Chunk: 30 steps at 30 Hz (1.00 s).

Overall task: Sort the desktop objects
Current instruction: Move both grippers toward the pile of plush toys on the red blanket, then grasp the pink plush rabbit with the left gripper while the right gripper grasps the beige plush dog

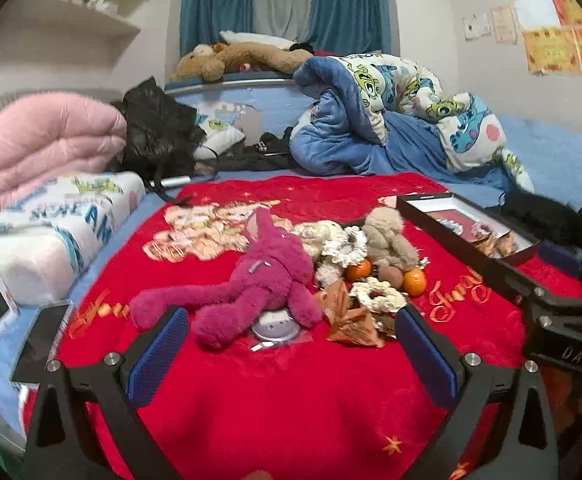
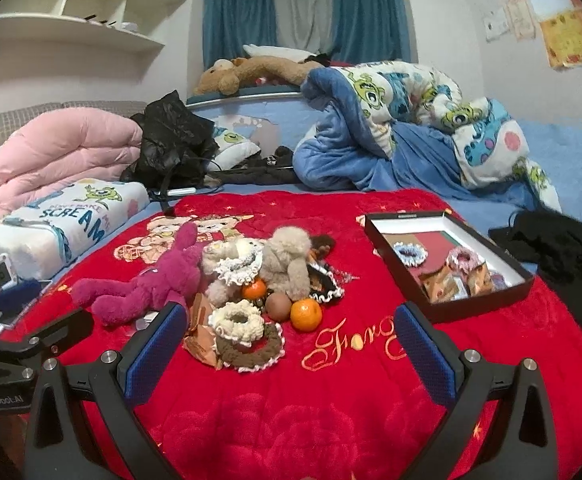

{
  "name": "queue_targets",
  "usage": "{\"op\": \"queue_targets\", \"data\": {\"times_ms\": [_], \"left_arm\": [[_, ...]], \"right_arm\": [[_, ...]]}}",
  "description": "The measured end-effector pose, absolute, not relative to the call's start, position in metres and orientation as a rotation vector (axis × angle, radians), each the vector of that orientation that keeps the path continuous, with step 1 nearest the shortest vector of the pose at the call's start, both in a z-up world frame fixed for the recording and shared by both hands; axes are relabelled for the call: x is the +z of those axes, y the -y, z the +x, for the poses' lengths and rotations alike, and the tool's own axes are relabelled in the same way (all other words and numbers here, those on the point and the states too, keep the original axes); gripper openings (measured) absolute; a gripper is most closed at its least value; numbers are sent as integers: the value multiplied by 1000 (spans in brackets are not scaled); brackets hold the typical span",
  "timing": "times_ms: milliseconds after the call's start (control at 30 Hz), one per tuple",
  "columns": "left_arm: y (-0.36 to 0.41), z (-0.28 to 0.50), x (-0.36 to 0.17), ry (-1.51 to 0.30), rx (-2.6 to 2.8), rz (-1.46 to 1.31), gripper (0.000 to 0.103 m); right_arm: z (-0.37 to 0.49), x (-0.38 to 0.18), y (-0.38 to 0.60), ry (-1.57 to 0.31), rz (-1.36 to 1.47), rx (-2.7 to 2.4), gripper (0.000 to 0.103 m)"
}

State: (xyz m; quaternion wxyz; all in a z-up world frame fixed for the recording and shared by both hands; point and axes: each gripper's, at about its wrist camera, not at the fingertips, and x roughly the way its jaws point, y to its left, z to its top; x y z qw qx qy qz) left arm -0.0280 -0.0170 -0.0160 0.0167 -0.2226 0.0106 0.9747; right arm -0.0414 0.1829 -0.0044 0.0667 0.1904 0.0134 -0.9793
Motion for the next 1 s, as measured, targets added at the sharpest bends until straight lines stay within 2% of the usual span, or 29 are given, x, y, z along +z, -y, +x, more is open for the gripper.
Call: {"op": "queue_targets", "data": {"times_ms": [433,1000], "left_arm": [[41,-92,-20,104,2950,-791,103],[26,-219,-69,-33,2880,-988,103]], "right_arm": [[-95,6,-188,14,613,-2842,103],[-222,-31,-194,81,772,-2731,103]]}}
